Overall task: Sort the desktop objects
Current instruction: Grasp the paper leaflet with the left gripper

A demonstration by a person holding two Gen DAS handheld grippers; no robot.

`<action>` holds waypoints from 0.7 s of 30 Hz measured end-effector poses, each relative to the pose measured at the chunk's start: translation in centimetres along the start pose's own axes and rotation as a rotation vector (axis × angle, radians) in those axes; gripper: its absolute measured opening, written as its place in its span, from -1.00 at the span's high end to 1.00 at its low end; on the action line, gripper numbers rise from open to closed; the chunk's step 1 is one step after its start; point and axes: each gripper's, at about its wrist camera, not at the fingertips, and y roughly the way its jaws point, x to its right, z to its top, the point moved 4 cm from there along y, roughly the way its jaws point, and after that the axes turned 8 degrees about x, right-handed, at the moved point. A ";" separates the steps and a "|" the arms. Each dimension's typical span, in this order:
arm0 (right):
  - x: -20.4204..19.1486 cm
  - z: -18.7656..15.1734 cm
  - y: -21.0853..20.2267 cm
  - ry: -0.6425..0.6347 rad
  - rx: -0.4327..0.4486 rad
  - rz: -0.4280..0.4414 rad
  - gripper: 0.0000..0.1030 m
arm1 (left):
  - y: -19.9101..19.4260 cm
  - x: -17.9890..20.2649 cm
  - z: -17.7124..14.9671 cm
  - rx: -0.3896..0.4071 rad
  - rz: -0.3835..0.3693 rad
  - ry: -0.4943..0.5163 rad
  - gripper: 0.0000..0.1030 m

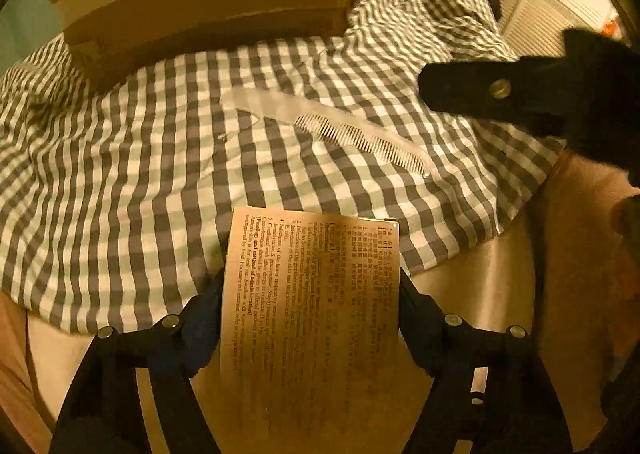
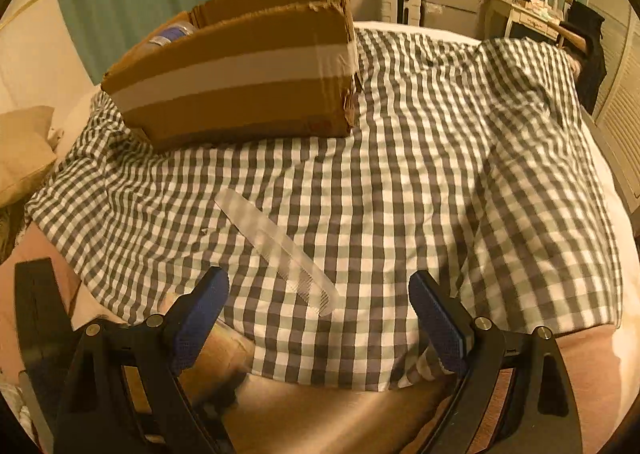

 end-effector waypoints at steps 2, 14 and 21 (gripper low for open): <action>0.1 0.1 0.4 0.015 0.001 0.016 -0.78 | -0.7 -0.1 0.2 0.023 0.011 0.019 -0.50; -3.0 1.7 4.3 -0.104 -0.009 0.050 -0.77 | -1.7 -9.5 3.2 0.101 0.269 -0.266 -0.50; -4.4 2.0 7.3 -0.197 -0.064 0.093 -0.59 | -0.1 -11.1 4.7 0.162 0.292 -0.284 -0.51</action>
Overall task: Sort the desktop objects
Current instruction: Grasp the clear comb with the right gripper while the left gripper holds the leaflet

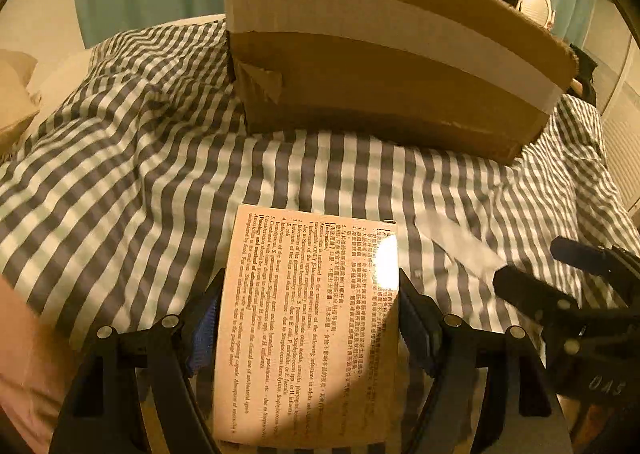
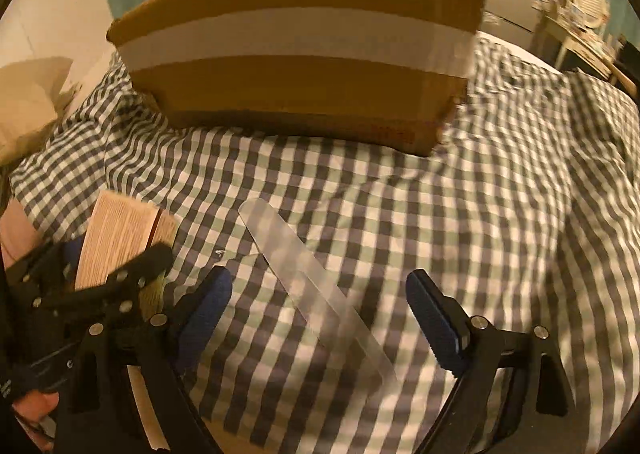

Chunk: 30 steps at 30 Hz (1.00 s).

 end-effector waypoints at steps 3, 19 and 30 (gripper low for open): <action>0.0 -0.2 1.4 -0.037 -0.035 -0.006 -0.24 | 1.2 0.0 0.4 0.001 0.010 0.000 -0.51; -1.2 -1.1 2.4 -0.097 -0.037 -0.043 0.38 | 3.0 0.3 0.6 0.052 0.004 0.039 -0.49; -1.9 -1.8 -0.4 -0.021 -0.004 -0.015 0.49 | 0.2 0.8 -0.1 0.085 -0.001 0.056 -0.47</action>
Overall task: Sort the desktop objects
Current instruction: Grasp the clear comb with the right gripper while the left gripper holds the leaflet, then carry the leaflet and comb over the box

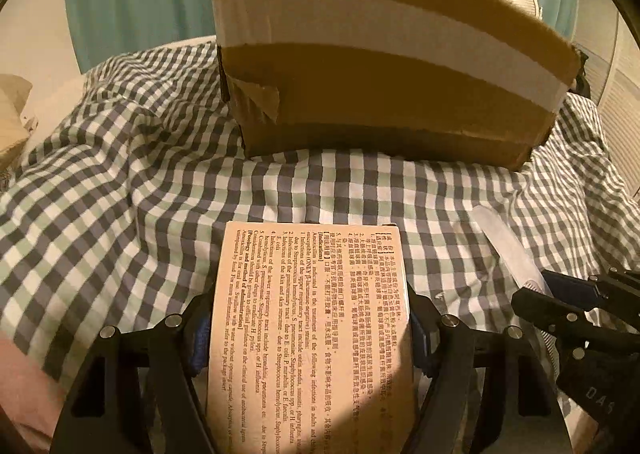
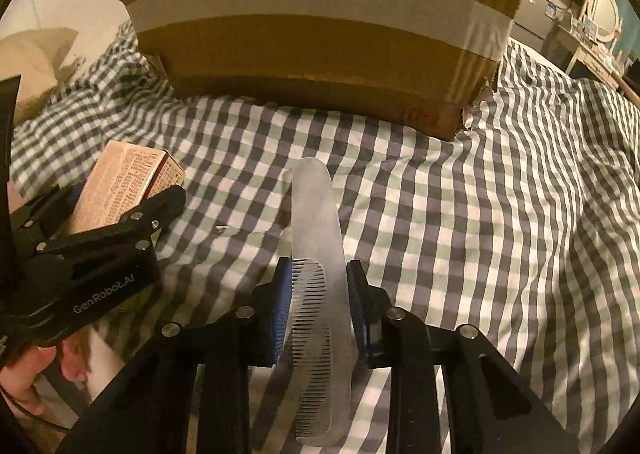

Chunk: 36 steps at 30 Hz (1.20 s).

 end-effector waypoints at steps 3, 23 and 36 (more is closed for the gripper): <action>-0.2 0.0 -1.2 0.022 0.023 0.008 0.49 | -1.1 0.4 0.2 0.018 -0.007 0.009 -0.47; -2.5 2.5 -7.8 0.021 0.142 0.004 0.49 | -7.9 -0.7 4.4 0.159 -0.046 0.009 -0.47; -3.1 6.7 -12.1 -0.040 0.238 -0.012 0.48 | -11.1 -0.5 9.2 0.252 -0.056 0.051 -0.47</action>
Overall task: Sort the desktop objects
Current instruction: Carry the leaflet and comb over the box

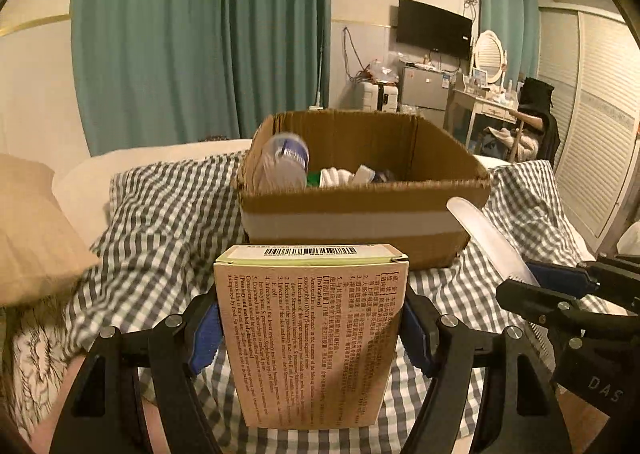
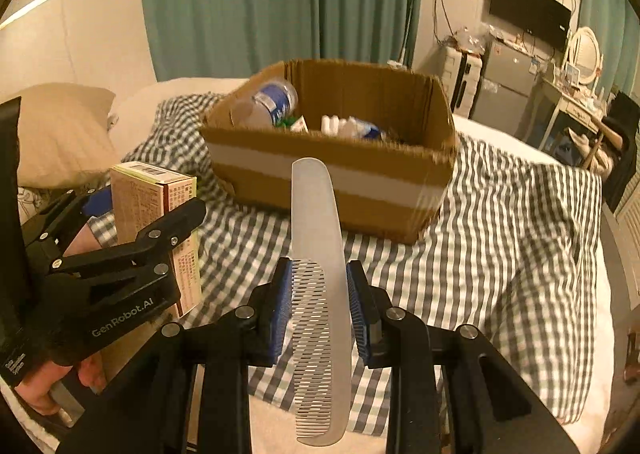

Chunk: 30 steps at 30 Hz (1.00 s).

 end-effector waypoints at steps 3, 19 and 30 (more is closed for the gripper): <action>-0.1 1.3 -0.4 -0.016 0.018 0.003 0.48 | 0.3 0.3 1.4 0.009 -0.006 0.028 -0.47; 3.1 9.8 1.2 0.002 0.133 0.000 0.48 | 2.5 1.4 11.0 0.126 -0.052 0.017 -0.47; 5.9 13.4 6.1 0.001 0.148 -0.013 0.48 | 9.2 0.7 13.6 0.123 -0.033 0.051 -0.47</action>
